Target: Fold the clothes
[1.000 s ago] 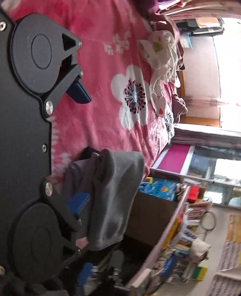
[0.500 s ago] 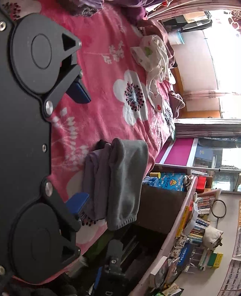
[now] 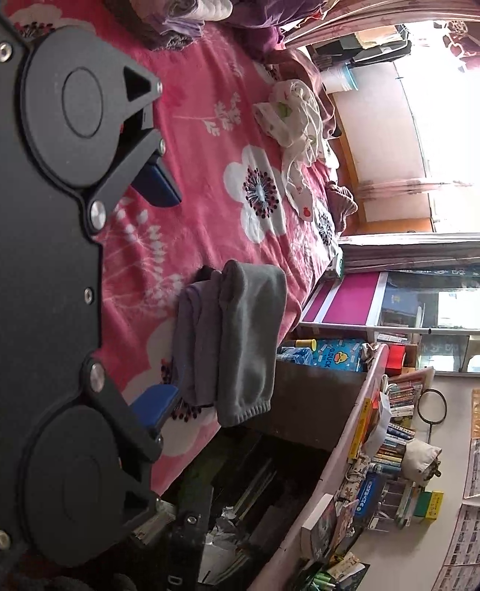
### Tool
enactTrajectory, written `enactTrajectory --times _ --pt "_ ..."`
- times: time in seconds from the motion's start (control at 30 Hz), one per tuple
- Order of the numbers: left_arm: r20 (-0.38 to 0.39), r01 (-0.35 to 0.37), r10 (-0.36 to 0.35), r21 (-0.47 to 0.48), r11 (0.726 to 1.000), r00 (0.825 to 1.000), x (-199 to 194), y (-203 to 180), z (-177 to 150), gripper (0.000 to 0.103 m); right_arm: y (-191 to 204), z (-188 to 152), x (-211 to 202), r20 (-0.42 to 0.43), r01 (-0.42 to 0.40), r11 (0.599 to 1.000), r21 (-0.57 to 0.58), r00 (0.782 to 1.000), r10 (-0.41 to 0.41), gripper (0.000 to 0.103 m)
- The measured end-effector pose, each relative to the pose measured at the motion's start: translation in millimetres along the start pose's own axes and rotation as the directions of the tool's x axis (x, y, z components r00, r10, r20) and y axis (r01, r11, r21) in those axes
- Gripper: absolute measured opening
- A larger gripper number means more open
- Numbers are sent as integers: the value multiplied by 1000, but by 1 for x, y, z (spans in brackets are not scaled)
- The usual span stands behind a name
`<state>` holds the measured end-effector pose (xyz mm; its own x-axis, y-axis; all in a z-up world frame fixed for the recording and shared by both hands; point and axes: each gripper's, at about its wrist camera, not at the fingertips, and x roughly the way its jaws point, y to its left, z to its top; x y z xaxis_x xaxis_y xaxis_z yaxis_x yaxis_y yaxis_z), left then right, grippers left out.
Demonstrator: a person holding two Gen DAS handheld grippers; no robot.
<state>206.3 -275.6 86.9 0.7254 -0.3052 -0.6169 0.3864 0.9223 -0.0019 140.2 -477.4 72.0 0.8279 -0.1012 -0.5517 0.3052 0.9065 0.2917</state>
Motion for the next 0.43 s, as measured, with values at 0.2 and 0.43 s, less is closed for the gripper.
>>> enactTrajectory --times 0.2,0.43 --pt "5 -2 2 -5 1000 1000 -9 -6 -4 103 -5 -4 -14 -23 8 1000 -9 1000 -8 103" --pt "41 -20 20 -11 1000 999 -24 -8 -12 103 -2 -7 -28 -35 7 1000 -24 999 -7 103"
